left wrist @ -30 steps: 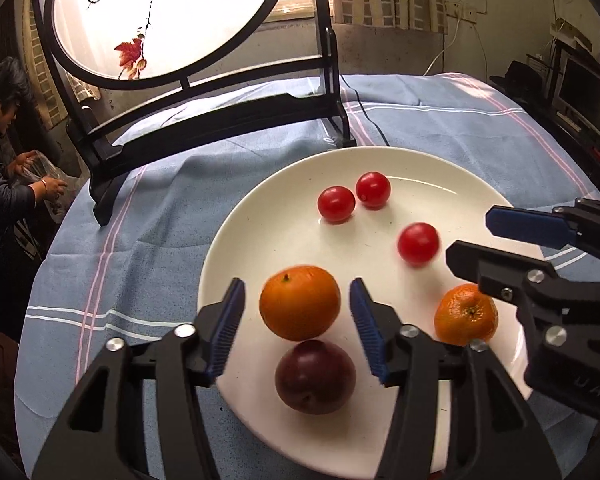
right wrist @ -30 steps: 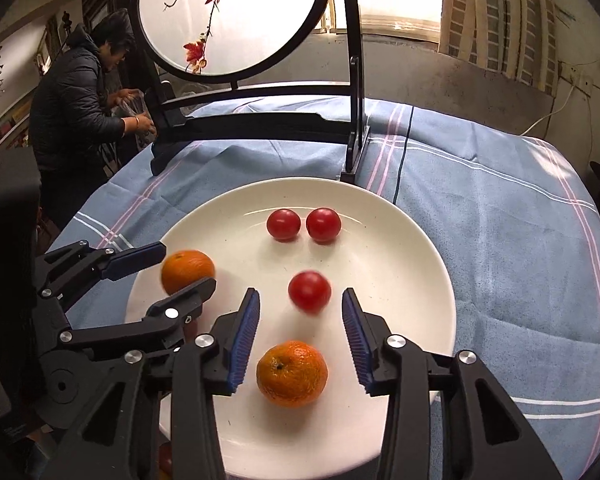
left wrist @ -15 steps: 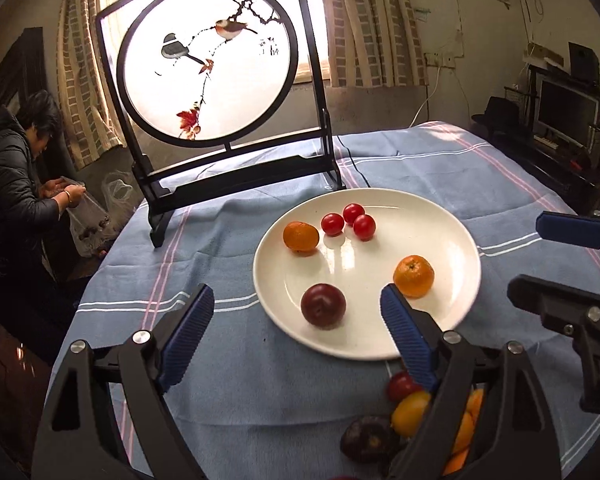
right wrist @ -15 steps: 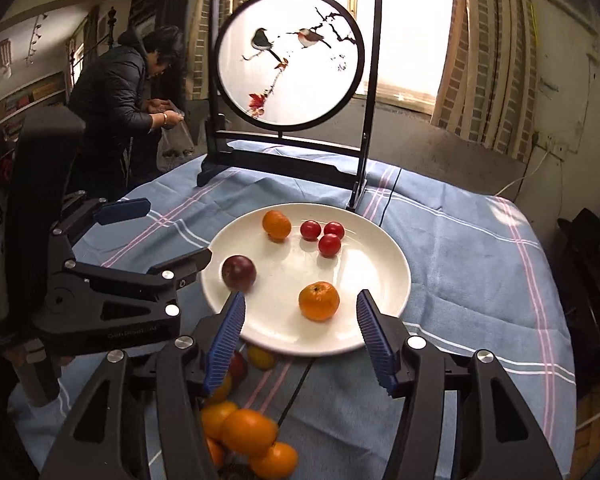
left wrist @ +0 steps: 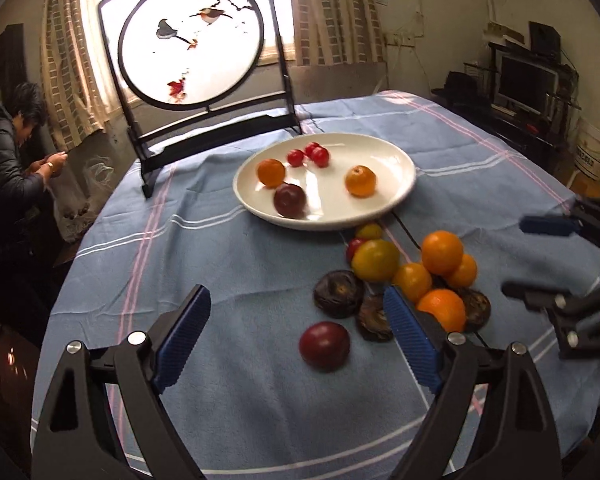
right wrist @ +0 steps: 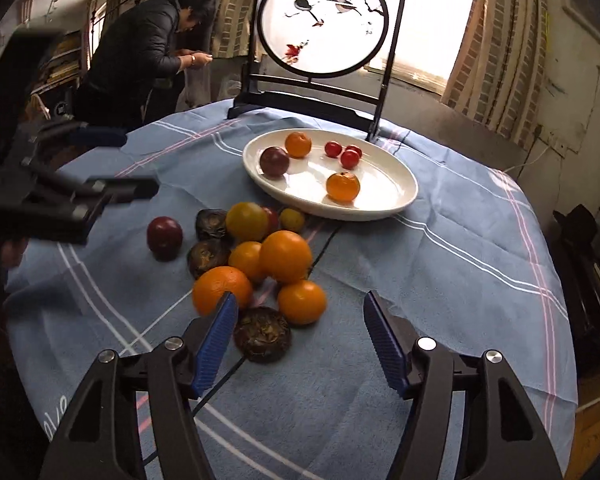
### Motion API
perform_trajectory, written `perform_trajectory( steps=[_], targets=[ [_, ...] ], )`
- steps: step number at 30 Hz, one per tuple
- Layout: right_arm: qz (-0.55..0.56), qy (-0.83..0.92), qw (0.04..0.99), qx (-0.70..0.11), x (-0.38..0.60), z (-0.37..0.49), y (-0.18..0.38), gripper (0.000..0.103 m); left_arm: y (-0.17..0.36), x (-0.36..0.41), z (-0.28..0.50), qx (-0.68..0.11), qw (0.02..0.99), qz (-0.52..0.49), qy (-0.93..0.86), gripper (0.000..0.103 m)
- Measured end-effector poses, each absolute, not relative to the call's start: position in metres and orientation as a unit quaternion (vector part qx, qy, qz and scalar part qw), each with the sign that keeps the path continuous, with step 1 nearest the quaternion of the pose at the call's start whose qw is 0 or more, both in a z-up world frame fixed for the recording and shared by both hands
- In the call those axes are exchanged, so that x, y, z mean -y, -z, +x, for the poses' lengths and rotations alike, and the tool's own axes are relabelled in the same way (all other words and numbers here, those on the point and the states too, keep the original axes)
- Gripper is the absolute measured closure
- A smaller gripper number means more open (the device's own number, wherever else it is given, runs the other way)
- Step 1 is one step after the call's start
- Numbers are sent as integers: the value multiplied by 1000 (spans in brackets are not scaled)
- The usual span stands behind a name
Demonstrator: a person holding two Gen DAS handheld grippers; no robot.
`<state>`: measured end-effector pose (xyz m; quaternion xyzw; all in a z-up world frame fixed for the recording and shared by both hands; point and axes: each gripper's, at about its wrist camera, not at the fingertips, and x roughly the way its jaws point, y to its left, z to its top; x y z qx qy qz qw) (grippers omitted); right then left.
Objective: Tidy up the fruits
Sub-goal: 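Grasp a large orange with the right gripper while the left gripper grasps another orange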
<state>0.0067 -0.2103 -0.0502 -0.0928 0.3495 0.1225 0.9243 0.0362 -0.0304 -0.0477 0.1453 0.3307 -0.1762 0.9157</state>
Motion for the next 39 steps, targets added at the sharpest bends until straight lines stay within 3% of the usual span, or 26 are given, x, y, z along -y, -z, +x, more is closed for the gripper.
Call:
perform_trajectory(
  steps=[6,9,11,13,20,24,26,33,39],
  targets=[
    [-39,-157,911,-379,210,52,53,37,71,71,11,-333,889,179,260,17],
    [-49,-172,896,-407,194,70,70,46,80,78,11,-342,881,182,270,17],
    [-51,-177,887,-423,190,78,80,64,86,81,15,-353,877,181,273,17],
    [-59,-176,892,-411,189,74,79,64,89,84,18,-362,871,177,279,17],
    [-28,-180,905,-384,215,51,59,64,101,102,33,-387,856,180,292,47],
    [-18,-168,908,-383,231,47,59,64,104,107,44,-400,851,166,297,49],
    [-16,-166,907,-386,234,47,63,64,104,110,47,-407,848,160,301,60],
    [-10,-166,908,-384,236,36,66,64,99,102,46,-419,842,142,307,64],
    [-13,-184,911,-368,224,18,53,64,71,86,29,-369,870,148,292,64]
  ],
)
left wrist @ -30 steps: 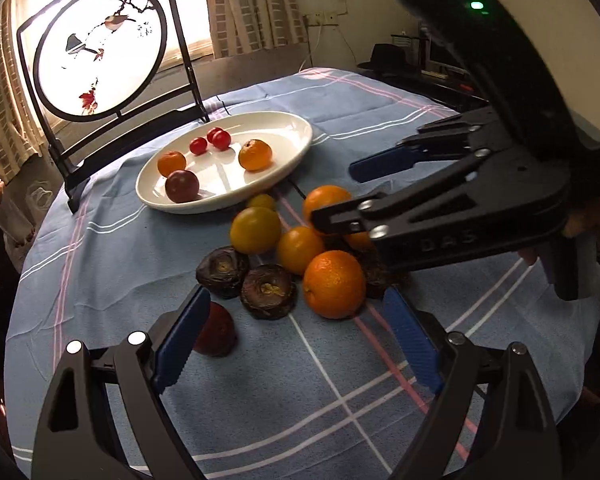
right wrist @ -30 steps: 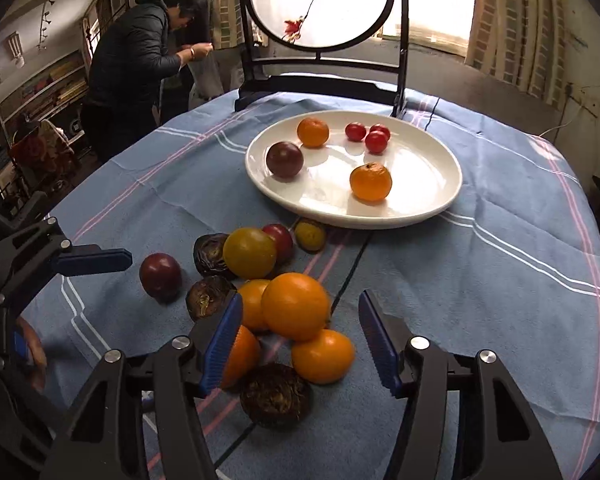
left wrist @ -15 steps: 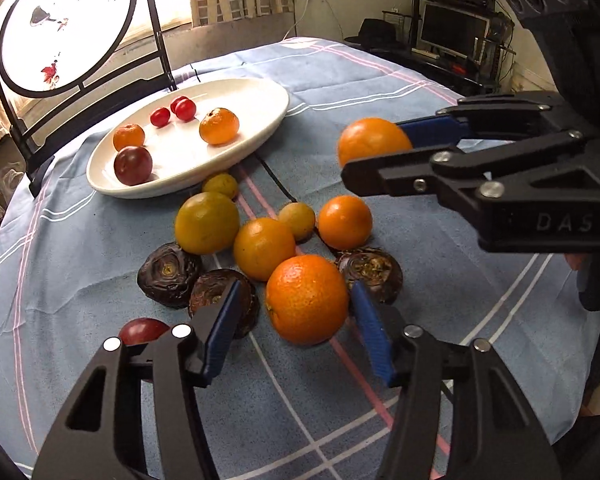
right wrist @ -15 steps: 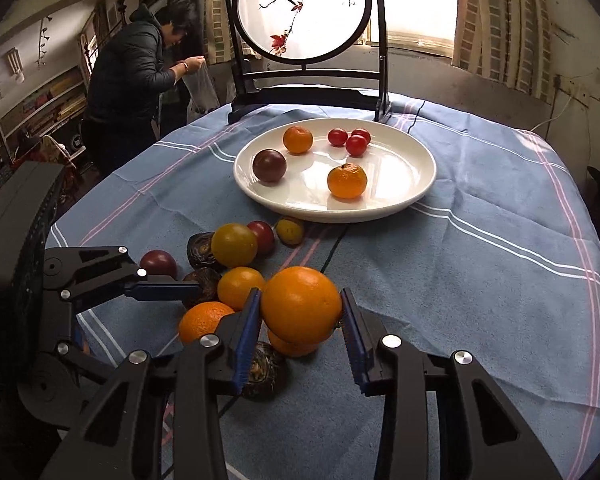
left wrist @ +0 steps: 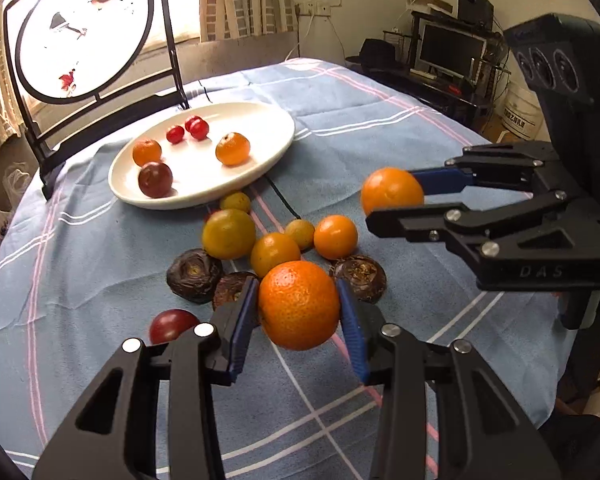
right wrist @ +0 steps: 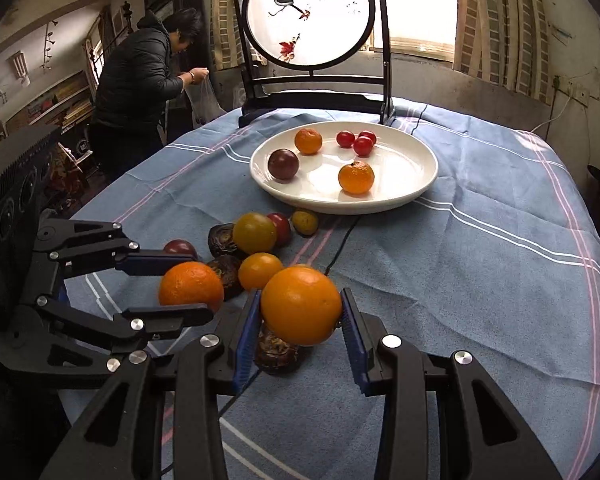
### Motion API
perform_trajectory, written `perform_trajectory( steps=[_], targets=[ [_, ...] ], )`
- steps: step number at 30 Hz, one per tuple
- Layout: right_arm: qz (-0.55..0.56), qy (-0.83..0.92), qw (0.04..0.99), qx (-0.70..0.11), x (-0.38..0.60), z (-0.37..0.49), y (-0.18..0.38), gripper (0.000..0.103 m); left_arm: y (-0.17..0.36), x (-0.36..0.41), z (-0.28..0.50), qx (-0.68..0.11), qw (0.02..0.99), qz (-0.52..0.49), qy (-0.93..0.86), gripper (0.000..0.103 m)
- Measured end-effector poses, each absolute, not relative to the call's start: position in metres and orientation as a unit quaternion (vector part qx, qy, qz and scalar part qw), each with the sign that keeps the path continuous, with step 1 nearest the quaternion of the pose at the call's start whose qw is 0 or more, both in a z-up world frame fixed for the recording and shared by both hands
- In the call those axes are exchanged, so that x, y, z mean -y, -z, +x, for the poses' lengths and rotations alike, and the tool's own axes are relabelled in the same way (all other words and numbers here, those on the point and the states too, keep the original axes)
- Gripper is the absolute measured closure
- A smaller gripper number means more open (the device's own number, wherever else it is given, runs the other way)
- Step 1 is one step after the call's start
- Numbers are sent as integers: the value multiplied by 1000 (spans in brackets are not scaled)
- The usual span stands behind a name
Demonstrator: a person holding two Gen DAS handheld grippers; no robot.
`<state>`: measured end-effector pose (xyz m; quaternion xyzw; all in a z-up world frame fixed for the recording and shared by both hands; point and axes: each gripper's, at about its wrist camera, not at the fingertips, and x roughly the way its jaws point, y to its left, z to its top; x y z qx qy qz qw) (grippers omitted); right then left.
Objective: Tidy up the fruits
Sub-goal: 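Grasp a large orange with the right gripper while the left gripper grasps another orange, then carry both oranges onto the white plate and open both grippers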
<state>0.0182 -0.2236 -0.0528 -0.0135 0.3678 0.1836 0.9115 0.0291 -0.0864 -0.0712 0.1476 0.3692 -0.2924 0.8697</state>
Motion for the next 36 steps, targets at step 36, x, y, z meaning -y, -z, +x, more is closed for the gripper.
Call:
perform_trajectory(
  steps=[36],
  targets=[
    [-11,-159,932,-326,211,141,-8,64,16,79,189,-326,928,107,141,64]
  ],
)
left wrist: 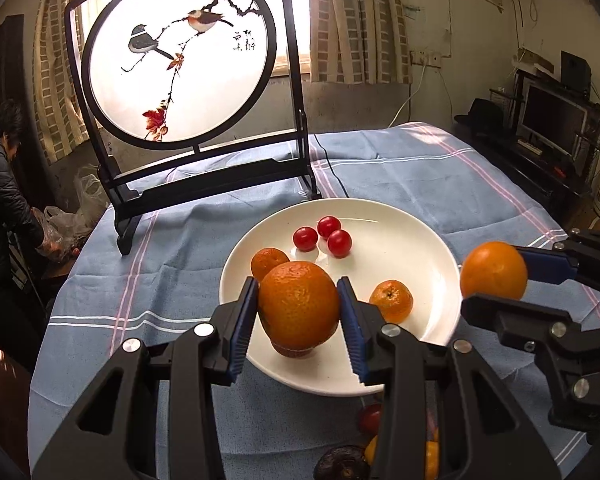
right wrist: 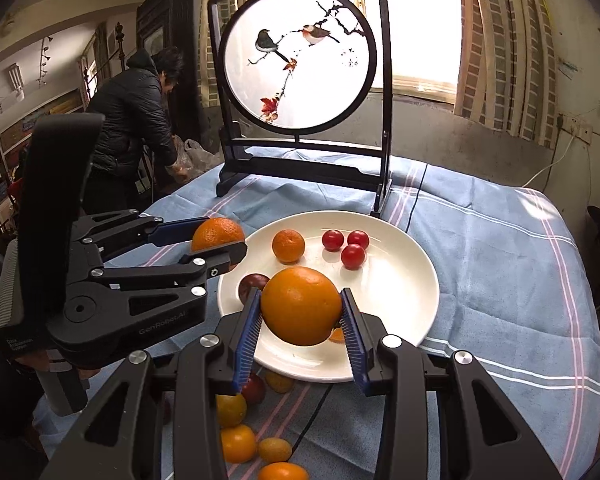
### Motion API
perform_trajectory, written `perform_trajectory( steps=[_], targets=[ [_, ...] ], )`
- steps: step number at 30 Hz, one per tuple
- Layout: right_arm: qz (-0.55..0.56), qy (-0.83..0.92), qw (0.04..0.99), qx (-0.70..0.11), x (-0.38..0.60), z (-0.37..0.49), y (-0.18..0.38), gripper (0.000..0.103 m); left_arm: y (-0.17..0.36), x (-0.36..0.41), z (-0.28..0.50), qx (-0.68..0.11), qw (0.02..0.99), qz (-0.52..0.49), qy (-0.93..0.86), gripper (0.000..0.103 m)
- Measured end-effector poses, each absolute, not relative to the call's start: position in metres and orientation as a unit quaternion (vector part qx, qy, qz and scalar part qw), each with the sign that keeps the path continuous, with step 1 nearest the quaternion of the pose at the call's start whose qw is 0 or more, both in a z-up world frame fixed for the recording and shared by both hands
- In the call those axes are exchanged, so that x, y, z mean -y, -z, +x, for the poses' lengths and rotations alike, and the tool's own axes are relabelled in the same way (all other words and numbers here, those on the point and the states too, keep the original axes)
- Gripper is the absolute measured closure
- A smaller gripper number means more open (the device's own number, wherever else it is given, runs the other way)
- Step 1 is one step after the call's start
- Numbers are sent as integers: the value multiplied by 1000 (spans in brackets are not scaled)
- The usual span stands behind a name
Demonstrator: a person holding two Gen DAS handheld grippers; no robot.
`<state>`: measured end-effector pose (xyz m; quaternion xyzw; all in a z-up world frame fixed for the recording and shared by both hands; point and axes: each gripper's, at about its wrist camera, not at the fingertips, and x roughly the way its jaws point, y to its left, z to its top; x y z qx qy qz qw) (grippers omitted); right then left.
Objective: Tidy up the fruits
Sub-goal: 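Carry both oranges onto the white plate and open both grippers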
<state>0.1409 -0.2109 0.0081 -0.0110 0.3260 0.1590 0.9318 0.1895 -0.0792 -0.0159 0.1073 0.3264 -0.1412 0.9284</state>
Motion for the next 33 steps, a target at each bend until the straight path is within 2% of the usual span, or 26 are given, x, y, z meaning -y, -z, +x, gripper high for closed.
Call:
perform_trajectory(
  steps=[25,27,28,29,30,33],
  targets=[
    [32,-98,910,-402,236,253,52,63,72,111,266,-382,903,159,111,63],
    [25,-105,905,-411,232,258,57,63,75,110,268,-385,903,155,109,59],
    [19,-99,905,-412,230,259,58,57,75,109,269,-382,905,155,103,52],
    [15,-89,911,-402,229,257,55,51,74,107,267,-373,909,158,96,36],
    [17,-93,915,-392,230,254,52,49,71,105,265,-362,914,158,94,32],
    [23,-103,919,-379,232,242,40,48,63,101,259,-359,915,154,100,32]
  ],
)
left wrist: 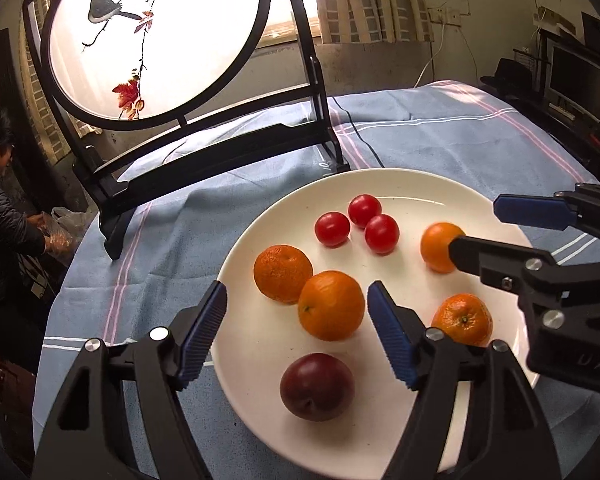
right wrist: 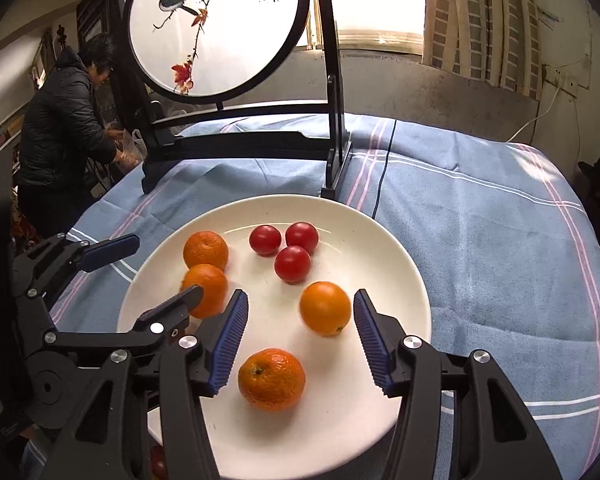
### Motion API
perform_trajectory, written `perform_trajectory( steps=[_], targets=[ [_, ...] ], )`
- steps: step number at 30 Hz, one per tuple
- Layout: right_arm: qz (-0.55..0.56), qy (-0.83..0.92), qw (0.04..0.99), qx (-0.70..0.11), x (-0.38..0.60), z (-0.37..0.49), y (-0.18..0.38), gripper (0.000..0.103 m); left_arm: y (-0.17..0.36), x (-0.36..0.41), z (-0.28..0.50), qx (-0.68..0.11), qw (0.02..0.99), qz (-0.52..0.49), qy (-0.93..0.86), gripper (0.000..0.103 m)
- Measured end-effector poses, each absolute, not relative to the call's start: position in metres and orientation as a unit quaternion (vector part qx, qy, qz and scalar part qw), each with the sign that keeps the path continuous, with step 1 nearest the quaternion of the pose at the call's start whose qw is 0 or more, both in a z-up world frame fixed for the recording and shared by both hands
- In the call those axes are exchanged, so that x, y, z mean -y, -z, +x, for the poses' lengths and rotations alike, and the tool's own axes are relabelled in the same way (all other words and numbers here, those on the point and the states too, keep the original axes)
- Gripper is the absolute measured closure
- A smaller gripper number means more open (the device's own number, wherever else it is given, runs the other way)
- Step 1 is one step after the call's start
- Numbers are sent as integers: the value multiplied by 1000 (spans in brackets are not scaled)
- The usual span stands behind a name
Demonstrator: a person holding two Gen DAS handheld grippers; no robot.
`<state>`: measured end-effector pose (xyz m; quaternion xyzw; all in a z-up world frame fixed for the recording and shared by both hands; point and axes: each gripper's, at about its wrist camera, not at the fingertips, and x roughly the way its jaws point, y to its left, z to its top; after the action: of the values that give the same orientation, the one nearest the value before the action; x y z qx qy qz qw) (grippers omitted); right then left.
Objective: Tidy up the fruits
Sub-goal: 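Carry both oranges onto the white plate and open both grippers, then grasp a dark brown shriveled fruit with the right gripper while the left grasps a dark red plum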
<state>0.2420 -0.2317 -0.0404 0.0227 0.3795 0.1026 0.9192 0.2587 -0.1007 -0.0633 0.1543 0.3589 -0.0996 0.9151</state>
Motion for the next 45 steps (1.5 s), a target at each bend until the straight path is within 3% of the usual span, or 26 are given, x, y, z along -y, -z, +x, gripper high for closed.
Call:
perform_trajectory(
  steps=[7,13,19,26,28,31,34,35,36,38,43,45],
  targets=[
    [12,-117,925,-363,225,191,13,41,41,84,217,-332,925,151,111,32],
    [-23,-134,927,-349,221,94,1,34,20,44,151,-301,934,146,128,21],
    [-52,-157,904,-396,211,13,47,32,31,7,96,-323,926,119,154,16],
    [-55,-164,877,-447,189,13,92,33,75,-4,58,-365,898,149,192,16],
    [-52,-159,873,-459,187,20,97,39,82,-4,53,-372,893,157,197,16],
    [-70,-153,872,-460,184,23,100,60,87,1,49,-374,887,164,213,16],
    [-67,-153,874,-457,188,21,99,61,94,13,52,-376,880,177,228,17],
    [-66,-153,875,-455,190,20,99,61,97,17,54,-378,877,182,233,24],
    [-62,-154,875,-455,192,19,99,61,101,21,57,-383,873,187,238,37],
    [-52,-157,876,-454,197,17,97,61,107,24,66,-403,863,184,242,50],
    [-48,-163,877,-449,200,14,94,61,116,25,77,-423,854,170,250,54],
    [-53,-162,878,-447,199,13,95,61,117,26,76,-422,853,168,258,65]
  ],
)
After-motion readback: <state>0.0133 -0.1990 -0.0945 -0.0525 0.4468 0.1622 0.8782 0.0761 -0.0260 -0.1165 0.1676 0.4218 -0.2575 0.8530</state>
